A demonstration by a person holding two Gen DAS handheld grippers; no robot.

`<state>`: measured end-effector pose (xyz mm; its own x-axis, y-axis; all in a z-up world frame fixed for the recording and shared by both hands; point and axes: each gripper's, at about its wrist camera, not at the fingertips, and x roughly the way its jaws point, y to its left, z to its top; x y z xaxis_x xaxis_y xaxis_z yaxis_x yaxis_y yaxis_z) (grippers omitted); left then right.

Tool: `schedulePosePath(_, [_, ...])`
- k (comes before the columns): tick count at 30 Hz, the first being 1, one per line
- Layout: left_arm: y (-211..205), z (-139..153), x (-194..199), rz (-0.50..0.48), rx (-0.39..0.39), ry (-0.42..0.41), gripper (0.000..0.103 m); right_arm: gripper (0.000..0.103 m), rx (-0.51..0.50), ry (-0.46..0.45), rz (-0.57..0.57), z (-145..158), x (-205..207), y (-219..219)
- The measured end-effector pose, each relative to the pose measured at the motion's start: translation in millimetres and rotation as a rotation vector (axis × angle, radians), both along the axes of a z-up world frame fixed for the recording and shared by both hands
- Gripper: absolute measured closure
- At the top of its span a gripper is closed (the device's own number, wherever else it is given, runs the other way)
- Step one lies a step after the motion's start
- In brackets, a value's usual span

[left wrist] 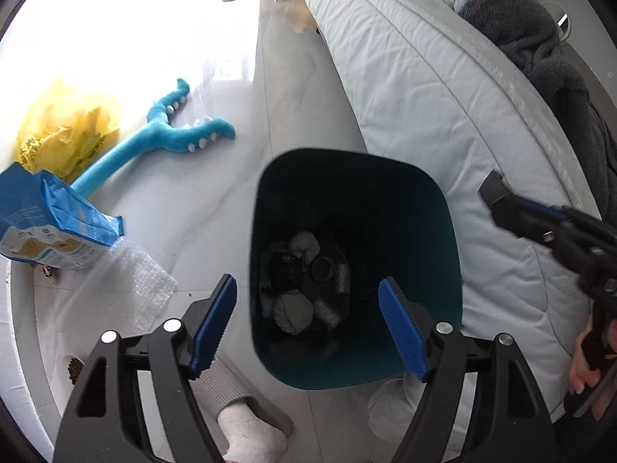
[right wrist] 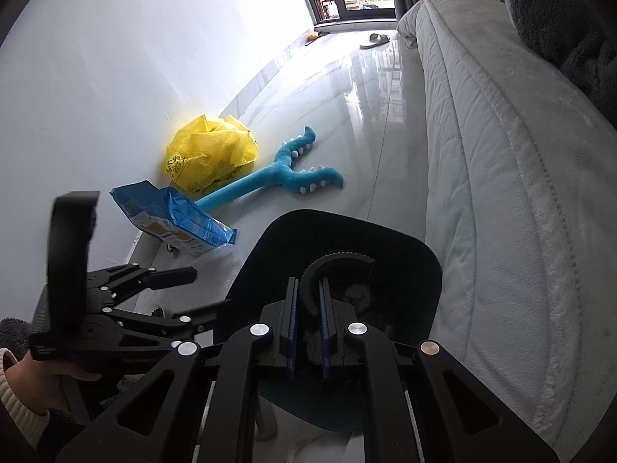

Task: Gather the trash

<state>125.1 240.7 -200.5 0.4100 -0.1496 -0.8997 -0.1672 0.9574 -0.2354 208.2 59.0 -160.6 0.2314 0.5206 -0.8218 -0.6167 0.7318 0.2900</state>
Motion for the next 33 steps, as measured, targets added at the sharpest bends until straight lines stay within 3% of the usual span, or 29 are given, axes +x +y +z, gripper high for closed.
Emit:
schedulePosePath(9, [28,27,-14,0.067,0.046,-0.113,0.024,0.092,-0.051,0.060,0.023,-31,2,26])
schedulePosePath(19, [24,81,-26,0.074,0.117,-0.324,0.024,0.090,-0.158,0.079,0.031,-56,1,36])
schedulePosePath(20, [21,87,-26,0.073,0.129,-0.338,0.024,0.084,-0.160,0.085,0.029,-56,1,35])
schedulePosePath(21, [18,93,-27,0.071,0.136,-0.355,0.024,0.069,-0.157,0.086,0.026,-56,1,33])
schedulePosePath(23, [10,108,-31,0.064,0.159,-0.394,0.024,0.051,-0.150,0.076,0.018,-51,0,31])
schedulePosePath(26, [-2,130,-40,0.045,0.214,-0.456,0.023,0.051,-0.120,0.062,0.000,-38,-3,24])
schedulePosePath(29, [-17,152,-53,0.030,0.269,-0.526,0.015,0.051,-0.076,0.030,-0.023,-14,-11,11])
schedulePosePath(33, [-35,174,-75,0.033,0.269,-0.594,0.009,0.046,-0.039,-0.067,-0.047,28,-25,-18])
